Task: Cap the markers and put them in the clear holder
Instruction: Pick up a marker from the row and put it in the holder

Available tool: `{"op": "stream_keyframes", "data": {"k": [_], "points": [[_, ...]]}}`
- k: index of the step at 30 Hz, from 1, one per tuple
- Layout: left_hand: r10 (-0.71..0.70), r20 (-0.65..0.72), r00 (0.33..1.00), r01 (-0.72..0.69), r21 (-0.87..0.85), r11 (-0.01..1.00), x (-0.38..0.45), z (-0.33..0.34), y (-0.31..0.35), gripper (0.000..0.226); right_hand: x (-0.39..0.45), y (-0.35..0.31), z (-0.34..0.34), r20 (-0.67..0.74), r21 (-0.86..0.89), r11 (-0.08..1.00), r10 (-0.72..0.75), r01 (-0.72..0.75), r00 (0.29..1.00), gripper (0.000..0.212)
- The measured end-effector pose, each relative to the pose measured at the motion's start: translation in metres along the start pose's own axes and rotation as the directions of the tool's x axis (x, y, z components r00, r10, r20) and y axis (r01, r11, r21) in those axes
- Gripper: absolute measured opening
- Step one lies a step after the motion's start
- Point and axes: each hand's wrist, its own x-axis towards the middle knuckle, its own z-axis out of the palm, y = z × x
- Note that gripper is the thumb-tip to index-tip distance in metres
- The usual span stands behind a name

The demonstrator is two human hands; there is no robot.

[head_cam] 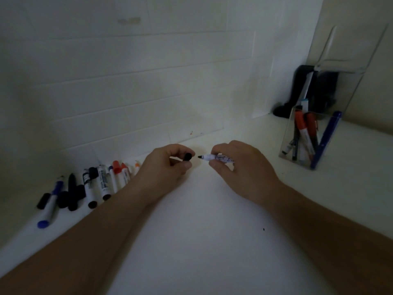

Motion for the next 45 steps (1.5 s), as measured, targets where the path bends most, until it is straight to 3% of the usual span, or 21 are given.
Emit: {"op": "stream_keyframes", "data": {"k": [6,11,15,20,28,37,45], "points": [[0.043,-0.004,0.999,-0.042,0.108,0.993,0.001,0.001,0.002,0.023,-0.001,0.001,0.001,0.006,-0.031,1.000,-0.002,0.002,1.000,0.028],[0.161,0.031,0.986,-0.164,0.227,0.960,0.000,0.002,0.008,0.030,-0.002,0.000,0.001,0.042,-0.055,0.998,0.006,-0.003,0.999,0.033],[0.241,0.027,0.970,-0.230,0.420,0.878,-0.002,0.006,0.010,0.034,-0.004,-0.008,0.000,0.032,-0.084,0.996,0.011,-0.008,0.999,0.023],[0.335,0.037,0.941,-0.305,0.516,0.800,0.001,0.011,0.012,0.029,-0.004,-0.015,0.004,0.055,-0.180,0.984,0.001,0.009,0.999,0.018],[0.340,0.107,0.934,-0.330,0.621,0.711,0.013,0.018,-0.005,0.023,-0.003,-0.012,0.003,0.100,-0.195,0.981,0.010,0.009,0.995,0.025],[0.333,0.154,0.930,-0.348,0.664,0.662,0.009,0.020,-0.007,0.015,-0.005,-0.017,0.001,0.094,-0.184,0.983,0.010,0.008,0.996,0.052],[0.325,0.150,0.934,-0.334,0.691,0.641,0.003,0.029,0.000,0.017,-0.003,-0.001,0.007,0.046,-0.100,0.995,-0.023,0.028,0.999,0.043]]}}
